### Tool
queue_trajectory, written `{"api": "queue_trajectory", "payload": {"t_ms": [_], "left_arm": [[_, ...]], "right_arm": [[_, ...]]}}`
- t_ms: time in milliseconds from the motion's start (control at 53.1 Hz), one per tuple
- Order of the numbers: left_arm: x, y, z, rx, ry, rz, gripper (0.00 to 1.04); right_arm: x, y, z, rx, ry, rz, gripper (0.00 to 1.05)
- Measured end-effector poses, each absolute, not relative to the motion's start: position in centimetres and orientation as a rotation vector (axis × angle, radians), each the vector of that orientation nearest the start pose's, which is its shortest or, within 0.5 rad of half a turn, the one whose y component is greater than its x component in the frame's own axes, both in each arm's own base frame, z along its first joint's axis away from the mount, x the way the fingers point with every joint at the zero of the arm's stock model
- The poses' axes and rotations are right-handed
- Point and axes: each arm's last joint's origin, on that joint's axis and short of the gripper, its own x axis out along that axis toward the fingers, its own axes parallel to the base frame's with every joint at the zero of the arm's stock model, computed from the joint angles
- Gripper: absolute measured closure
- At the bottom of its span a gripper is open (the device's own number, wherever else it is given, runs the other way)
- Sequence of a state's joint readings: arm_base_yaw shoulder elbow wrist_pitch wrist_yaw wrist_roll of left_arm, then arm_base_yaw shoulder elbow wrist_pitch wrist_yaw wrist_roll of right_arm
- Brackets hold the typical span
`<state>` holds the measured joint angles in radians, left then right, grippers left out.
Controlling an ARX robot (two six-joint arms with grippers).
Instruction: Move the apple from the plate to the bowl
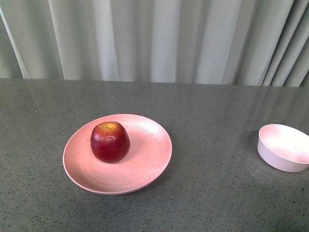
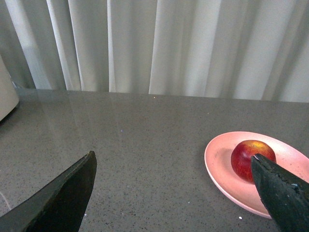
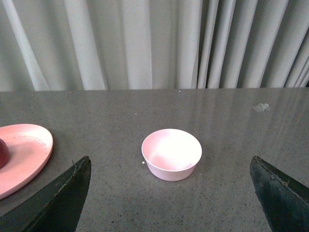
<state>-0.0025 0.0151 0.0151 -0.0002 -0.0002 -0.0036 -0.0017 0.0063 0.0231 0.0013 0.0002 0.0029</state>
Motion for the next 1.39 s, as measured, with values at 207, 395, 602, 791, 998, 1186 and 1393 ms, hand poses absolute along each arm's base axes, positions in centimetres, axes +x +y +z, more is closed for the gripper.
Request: {"api": "queue_trajectory", "payload": {"t_ms": [207, 395, 602, 791, 998, 1186, 1393], "left_arm": [[9.8, 0.0, 16.7, -0.004, 0.000, -0.002, 0.09], [9.8, 0.0, 16.7, -0.004, 0.000, -0.003, 0.09], [9.8, 0.0, 16.7, -0.004, 0.000, -0.002, 0.09], [9.8, 0.0, 16.7, -0.004, 0.000, -0.003, 0.09], [9.8, 0.0, 16.7, -0.004, 0.000, -0.002, 0.09], [9.8, 0.0, 16.7, -0.004, 0.000, -0.002, 0.09], [9.8, 0.0, 16.7, -0.004, 0.000, -0.003, 0.09]], "right_arm": [[9.7, 0.0, 17.1, 0.003, -0.018, -0.002, 0.09], [9.7, 0.0, 17.1, 0.003, -0.018, -0.002, 0.09], [9.7, 0.0, 17.1, 0.003, -0.018, -0.002, 0.09], [9.7, 0.0, 17.1, 0.003, -0.018, -0.002, 0.09], [9.7, 0.0, 17.1, 0.003, -0.018, -0.002, 0.09], [9.7, 0.0, 17.1, 0.003, -0.018, -0.002, 0.09], [11.5, -1.6, 17.8, 0.091, 0.404, 0.043, 0.09]]}}
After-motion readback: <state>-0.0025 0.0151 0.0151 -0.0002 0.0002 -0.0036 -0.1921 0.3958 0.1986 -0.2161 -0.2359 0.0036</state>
